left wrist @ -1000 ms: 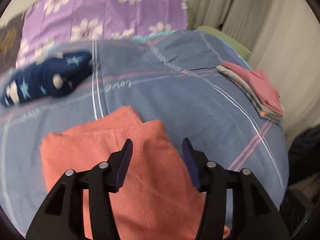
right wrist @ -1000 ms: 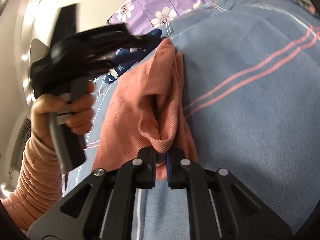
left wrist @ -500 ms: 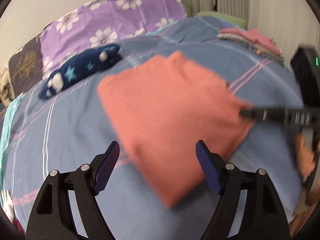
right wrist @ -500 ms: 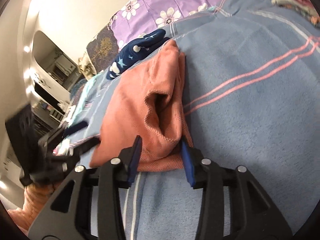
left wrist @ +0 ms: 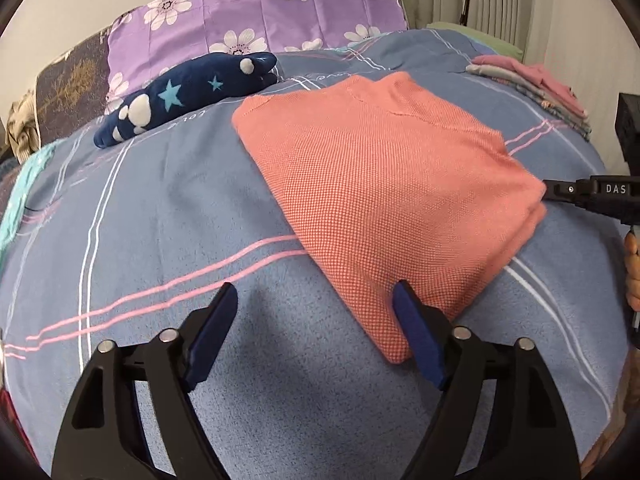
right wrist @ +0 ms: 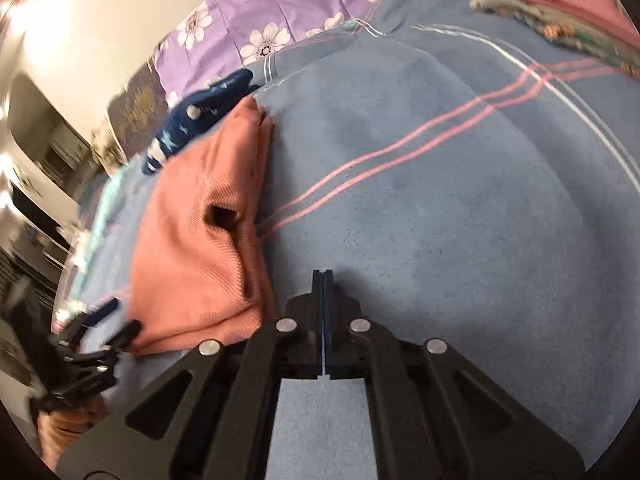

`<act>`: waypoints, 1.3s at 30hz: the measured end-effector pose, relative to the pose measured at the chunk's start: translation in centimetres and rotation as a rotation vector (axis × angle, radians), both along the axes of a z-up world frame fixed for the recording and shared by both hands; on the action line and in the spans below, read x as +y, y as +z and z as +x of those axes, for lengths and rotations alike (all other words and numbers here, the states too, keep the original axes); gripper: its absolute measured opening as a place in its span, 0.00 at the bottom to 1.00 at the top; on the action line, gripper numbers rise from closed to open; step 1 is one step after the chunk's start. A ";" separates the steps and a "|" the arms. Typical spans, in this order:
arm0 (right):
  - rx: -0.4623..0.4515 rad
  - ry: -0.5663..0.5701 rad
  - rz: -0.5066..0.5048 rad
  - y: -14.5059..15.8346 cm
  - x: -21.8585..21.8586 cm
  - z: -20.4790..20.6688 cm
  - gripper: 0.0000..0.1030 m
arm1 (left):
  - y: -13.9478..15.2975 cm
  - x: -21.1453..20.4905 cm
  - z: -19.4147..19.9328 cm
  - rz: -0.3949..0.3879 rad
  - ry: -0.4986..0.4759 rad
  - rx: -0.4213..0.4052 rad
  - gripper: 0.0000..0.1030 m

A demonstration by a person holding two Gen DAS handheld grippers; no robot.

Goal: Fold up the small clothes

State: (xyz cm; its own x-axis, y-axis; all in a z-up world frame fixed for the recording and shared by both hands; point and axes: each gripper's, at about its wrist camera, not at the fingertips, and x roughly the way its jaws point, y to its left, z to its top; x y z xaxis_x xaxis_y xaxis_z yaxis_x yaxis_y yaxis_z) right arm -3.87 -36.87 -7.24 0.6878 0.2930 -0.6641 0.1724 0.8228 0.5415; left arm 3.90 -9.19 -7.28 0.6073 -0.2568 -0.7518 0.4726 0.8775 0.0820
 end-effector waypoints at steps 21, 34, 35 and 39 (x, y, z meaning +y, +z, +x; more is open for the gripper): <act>-0.165 0.179 -0.022 4.9 3.6 0.6 0.04 | 0.4 -2.9 -4.6 -0.011 -0.220 -0.066 0.16; -0.008 0.168 -0.002 1.1 3.3 1.0 0.04 | -0.3 -2.1 -4.3 0.070 -0.187 -0.093 0.23; -0.005 0.171 -0.013 1.0 3.4 0.8 0.04 | -0.3 -1.7 -4.2 0.056 -0.185 -0.083 0.22; 0.042 0.165 -0.066 -0.2 3.7 1.2 0.15 | 0.9 -1.2 -4.1 0.020 -0.204 -0.081 0.20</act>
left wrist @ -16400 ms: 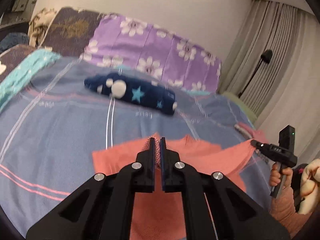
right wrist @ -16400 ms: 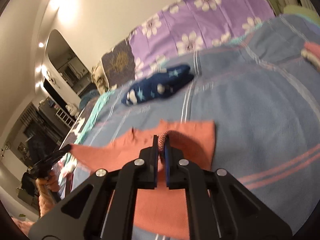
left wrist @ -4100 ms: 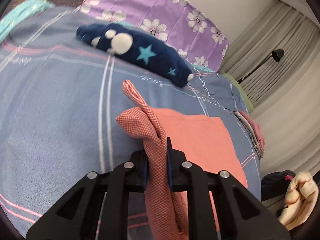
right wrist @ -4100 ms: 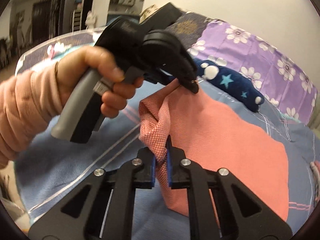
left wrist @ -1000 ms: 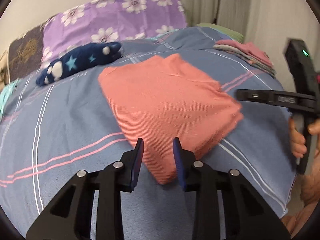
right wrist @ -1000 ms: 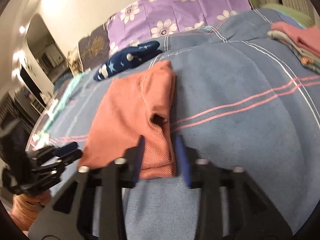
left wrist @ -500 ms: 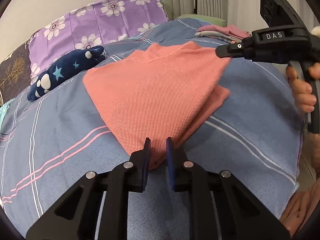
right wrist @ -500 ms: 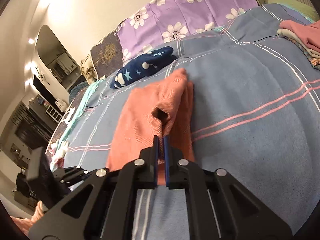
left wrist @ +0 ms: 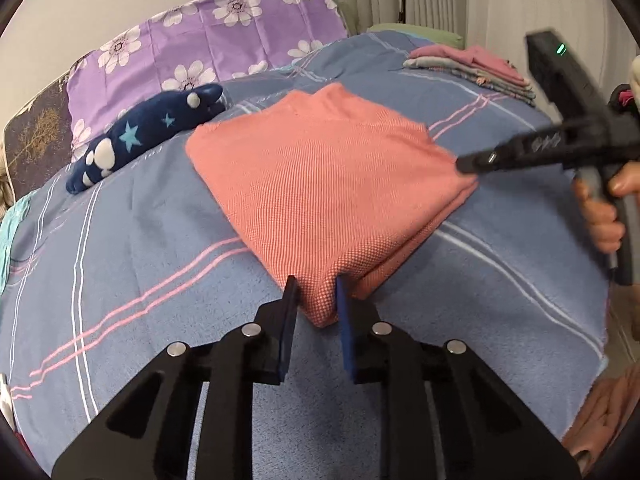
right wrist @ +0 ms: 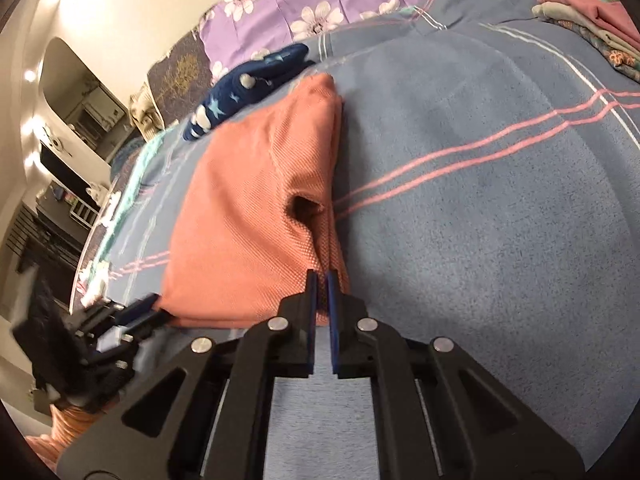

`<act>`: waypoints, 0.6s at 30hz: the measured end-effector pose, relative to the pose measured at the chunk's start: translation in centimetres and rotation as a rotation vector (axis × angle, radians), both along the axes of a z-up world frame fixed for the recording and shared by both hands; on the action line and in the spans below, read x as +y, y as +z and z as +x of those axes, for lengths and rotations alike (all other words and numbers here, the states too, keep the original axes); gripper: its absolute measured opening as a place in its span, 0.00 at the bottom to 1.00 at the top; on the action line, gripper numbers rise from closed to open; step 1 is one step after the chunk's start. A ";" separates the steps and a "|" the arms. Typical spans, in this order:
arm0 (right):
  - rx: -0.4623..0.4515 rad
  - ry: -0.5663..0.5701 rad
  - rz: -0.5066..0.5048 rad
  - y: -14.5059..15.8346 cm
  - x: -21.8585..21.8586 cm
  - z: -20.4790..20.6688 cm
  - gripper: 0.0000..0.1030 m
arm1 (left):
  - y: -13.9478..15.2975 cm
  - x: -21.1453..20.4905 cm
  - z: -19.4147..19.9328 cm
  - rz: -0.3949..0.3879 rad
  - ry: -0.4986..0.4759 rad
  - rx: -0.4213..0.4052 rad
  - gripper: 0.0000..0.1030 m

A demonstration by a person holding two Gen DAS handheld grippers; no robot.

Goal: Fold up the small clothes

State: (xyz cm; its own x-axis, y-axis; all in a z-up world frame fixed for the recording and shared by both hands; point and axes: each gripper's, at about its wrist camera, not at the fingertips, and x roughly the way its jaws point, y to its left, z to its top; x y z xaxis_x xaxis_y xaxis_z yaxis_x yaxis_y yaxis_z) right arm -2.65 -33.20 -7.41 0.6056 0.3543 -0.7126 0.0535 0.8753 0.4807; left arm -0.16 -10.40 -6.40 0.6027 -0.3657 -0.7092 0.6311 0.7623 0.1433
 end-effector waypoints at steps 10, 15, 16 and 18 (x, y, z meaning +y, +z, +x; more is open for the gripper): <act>-0.170 0.002 -0.056 4.4 0.7 -0.7 0.47 | -0.1 -2.0 3.7 -0.074 -0.025 0.095 0.22; -0.181 0.096 -0.086 2.9 3.1 0.2 0.53 | -1.8 -1.5 3.9 -0.087 -0.010 0.144 0.26; -0.140 0.105 -0.087 1.6 3.4 0.7 0.53 | -1.9 -1.3 4.1 -0.103 -0.004 0.160 0.26; -0.127 0.091 -0.113 0.4 3.5 0.9 0.49 | -2.0 -1.0 4.3 -0.124 0.001 0.178 0.26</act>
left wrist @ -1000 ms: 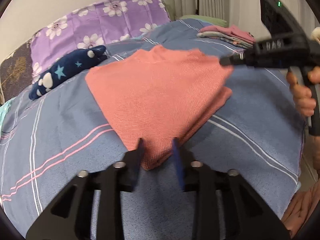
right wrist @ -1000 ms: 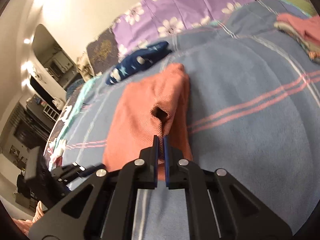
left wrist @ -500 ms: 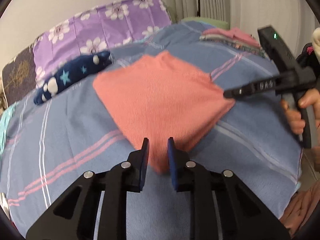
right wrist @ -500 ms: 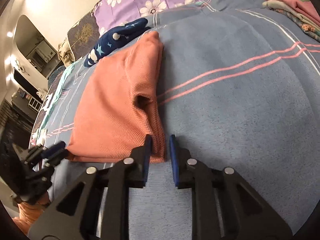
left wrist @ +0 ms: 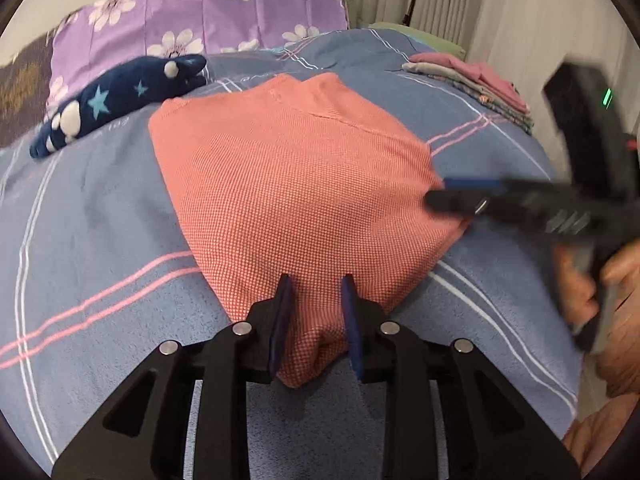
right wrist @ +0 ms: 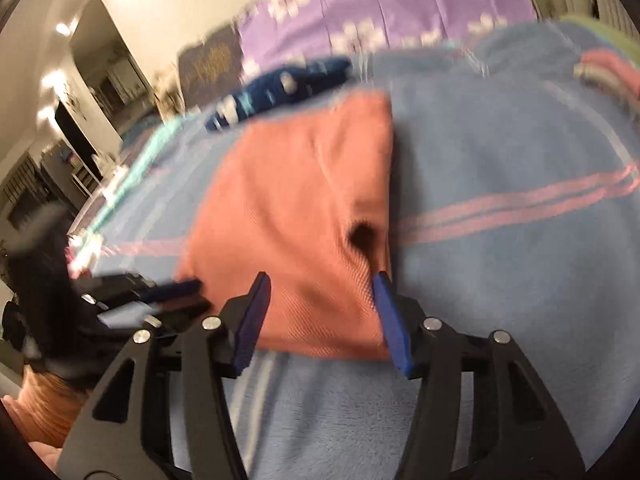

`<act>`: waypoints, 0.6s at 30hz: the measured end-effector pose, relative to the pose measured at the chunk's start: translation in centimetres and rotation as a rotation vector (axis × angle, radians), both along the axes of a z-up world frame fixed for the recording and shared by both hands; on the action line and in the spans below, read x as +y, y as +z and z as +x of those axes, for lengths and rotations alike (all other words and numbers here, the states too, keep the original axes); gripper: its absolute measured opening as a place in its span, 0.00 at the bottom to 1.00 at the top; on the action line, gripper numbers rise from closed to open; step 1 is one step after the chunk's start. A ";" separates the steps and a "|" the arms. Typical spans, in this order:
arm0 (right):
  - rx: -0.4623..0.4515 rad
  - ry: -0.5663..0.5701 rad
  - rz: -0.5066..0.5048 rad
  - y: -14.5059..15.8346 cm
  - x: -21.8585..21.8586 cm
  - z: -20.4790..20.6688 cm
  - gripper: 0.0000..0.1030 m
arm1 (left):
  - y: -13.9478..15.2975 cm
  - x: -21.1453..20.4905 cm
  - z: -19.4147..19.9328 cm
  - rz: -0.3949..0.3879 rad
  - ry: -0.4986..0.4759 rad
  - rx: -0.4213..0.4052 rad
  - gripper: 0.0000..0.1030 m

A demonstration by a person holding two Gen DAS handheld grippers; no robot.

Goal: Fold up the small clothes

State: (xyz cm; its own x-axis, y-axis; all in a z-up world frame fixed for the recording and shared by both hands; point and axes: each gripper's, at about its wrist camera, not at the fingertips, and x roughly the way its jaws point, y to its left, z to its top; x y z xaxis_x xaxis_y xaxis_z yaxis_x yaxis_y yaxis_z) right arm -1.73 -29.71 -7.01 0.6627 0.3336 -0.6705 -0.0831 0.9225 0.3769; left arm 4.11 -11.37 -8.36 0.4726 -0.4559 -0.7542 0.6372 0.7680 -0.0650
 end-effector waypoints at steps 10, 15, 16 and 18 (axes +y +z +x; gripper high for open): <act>-0.037 -0.081 0.031 1.2 -2.9 -1.0 0.48 | 1.6 1.0 0.6 -0.103 0.082 0.046 0.56; -0.151 -0.050 -0.041 5.5 -2.2 0.0 0.45 | 4.2 0.9 0.6 -0.103 0.098 -0.088 0.65; -0.170 -0.032 -0.069 6.2 -1.7 0.4 0.43 | 4.5 0.8 0.6 -0.107 0.094 -0.098 0.65; -0.196 0.018 -0.120 7.2 -0.2 1.8 0.32 | 4.9 0.5 0.8 -0.105 0.088 -0.111 0.65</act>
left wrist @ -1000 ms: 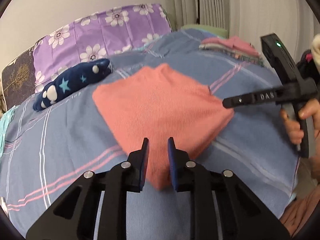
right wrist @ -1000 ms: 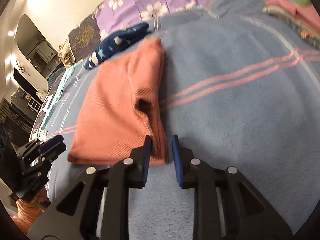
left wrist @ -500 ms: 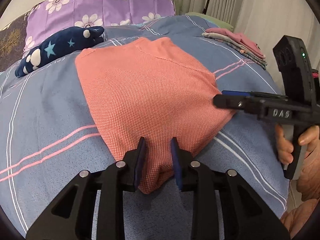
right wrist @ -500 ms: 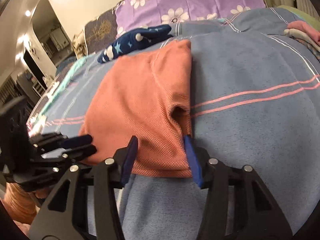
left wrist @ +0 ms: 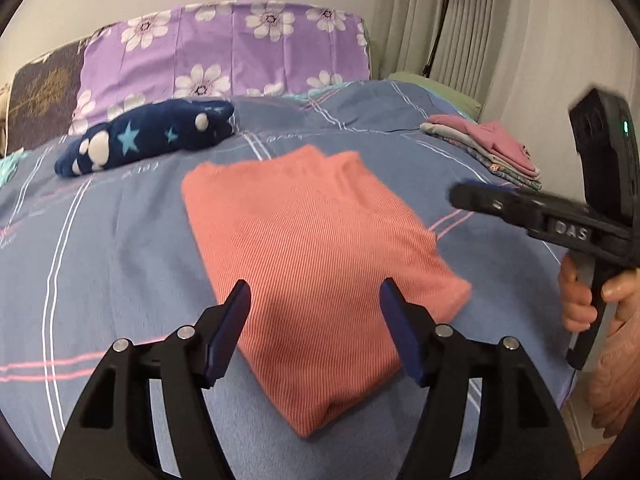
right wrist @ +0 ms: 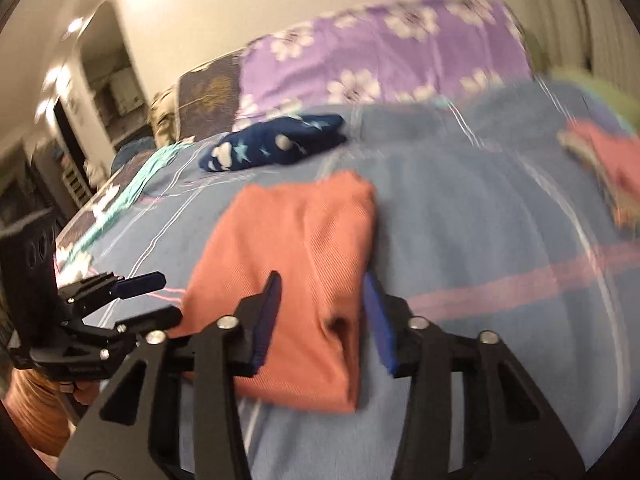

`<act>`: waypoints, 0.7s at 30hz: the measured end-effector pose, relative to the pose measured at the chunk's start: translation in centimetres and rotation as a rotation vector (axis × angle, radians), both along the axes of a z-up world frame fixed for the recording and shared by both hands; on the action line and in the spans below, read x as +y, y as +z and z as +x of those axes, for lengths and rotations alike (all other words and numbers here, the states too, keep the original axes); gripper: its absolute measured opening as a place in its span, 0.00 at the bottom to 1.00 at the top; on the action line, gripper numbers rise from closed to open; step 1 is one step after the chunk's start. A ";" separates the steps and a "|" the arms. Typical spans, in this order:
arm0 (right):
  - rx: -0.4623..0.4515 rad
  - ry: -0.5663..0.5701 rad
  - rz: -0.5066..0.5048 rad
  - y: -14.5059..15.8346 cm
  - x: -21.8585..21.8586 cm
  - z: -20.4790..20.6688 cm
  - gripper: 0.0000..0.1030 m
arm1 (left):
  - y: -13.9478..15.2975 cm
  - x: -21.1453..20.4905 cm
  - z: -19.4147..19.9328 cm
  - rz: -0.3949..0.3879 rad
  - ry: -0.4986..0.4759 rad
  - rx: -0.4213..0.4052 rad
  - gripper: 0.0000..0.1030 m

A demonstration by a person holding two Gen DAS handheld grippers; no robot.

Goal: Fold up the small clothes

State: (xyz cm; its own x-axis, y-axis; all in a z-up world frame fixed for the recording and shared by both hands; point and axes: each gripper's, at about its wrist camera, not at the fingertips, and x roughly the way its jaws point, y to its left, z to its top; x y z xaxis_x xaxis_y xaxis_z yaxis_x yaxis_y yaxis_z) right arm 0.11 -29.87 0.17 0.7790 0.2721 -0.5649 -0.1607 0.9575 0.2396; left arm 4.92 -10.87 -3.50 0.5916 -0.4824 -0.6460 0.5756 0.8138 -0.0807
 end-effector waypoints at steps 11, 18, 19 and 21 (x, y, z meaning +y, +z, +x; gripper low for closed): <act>0.240 0.021 0.045 -6.9 0.6 8.2 0.09 | -3.5 -0.5 3.6 0.021 0.034 0.115 0.66; 0.218 0.023 0.069 -6.3 0.2 7.5 0.09 | -4.1 -1.5 2.4 0.123 0.000 0.050 0.72; 0.216 0.022 0.074 -6.0 0.1 7.3 0.11 | -4.0 -1.3 2.3 0.119 0.002 0.050 0.72; 0.197 0.004 0.093 -4.6 -0.6 6.8 0.47 | -3.5 -0.8 2.4 0.097 0.005 0.062 0.72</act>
State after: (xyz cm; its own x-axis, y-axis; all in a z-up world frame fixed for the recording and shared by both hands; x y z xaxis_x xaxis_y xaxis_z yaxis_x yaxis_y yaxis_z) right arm 6.89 -30.50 -4.48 0.6548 0.3332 -0.6784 -0.1059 0.9291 0.3542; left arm 7.34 -11.64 -6.99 0.5515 -0.4128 -0.7249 0.5680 0.8222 -0.0361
